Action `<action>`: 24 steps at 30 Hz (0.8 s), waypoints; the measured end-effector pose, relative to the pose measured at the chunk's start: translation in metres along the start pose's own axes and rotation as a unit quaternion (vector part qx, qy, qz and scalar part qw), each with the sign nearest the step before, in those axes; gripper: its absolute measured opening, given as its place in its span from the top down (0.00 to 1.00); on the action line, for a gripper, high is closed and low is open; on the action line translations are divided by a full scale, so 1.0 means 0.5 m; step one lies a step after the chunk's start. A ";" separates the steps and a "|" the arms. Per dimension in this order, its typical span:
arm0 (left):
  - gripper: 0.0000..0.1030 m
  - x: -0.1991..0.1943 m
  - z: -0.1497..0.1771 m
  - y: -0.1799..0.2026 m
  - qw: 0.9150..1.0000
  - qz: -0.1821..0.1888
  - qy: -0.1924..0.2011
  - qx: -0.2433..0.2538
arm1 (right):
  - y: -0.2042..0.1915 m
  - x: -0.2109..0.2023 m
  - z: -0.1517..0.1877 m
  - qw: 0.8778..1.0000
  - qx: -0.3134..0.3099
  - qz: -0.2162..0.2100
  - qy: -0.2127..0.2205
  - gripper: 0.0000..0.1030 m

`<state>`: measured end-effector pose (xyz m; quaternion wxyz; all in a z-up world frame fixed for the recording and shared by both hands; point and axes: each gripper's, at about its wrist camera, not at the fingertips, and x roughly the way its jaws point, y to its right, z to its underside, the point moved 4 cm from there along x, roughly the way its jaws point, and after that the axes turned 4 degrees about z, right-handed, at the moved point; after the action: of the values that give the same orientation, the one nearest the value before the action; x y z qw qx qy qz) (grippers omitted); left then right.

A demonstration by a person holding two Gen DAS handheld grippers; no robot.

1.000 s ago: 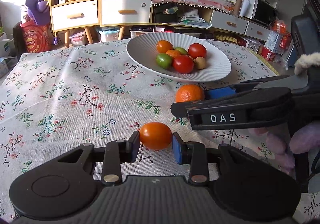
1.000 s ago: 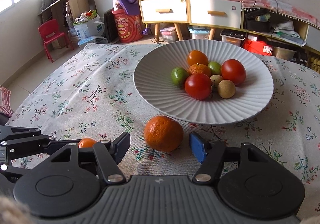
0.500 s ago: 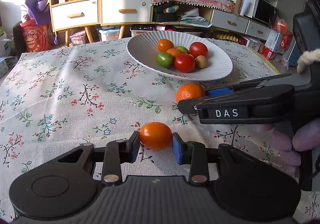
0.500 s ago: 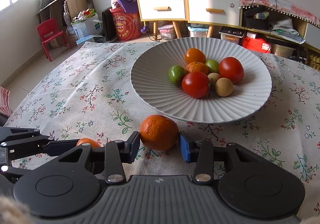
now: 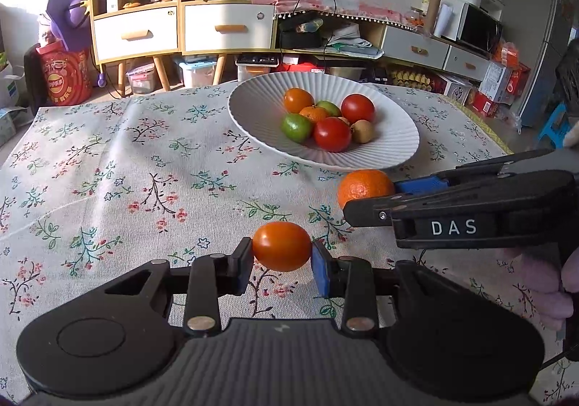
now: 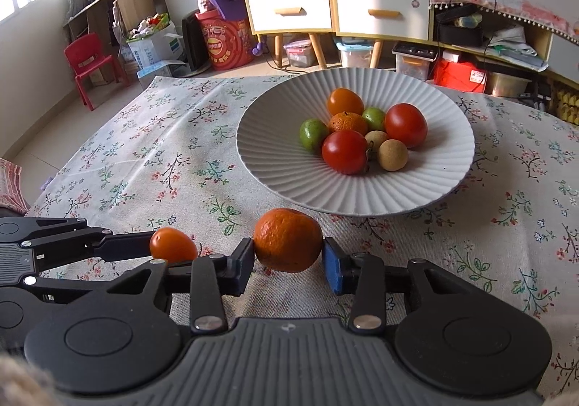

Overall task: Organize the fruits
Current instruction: 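Carry both mandarins into the white bowl and open both tools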

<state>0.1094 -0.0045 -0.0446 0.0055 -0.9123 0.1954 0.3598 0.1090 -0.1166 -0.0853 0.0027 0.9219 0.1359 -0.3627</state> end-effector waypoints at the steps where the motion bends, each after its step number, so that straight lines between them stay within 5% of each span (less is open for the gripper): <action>1: 0.68 0.000 -0.006 0.002 1.000 0.000 0.002 0.000 | 0.001 -0.004 -0.002 1.000 0.003 -0.002 0.002 0.64; 15: 0.68 0.013 -0.062 0.047 0.999 0.020 0.025 -0.019 | 0.072 -0.035 -0.064 0.997 0.040 0.026 0.059 0.64; 24: 0.68 0.071 -0.098 0.085 0.999 0.038 0.021 -0.028 | 0.143 0.007 -0.081 0.996 0.056 0.039 0.053 0.64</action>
<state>0.1499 -0.0638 -0.0260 -0.0377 -0.9112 0.2203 0.3462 0.1566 -0.1806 -0.0643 -0.0421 0.9432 0.0791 -0.3200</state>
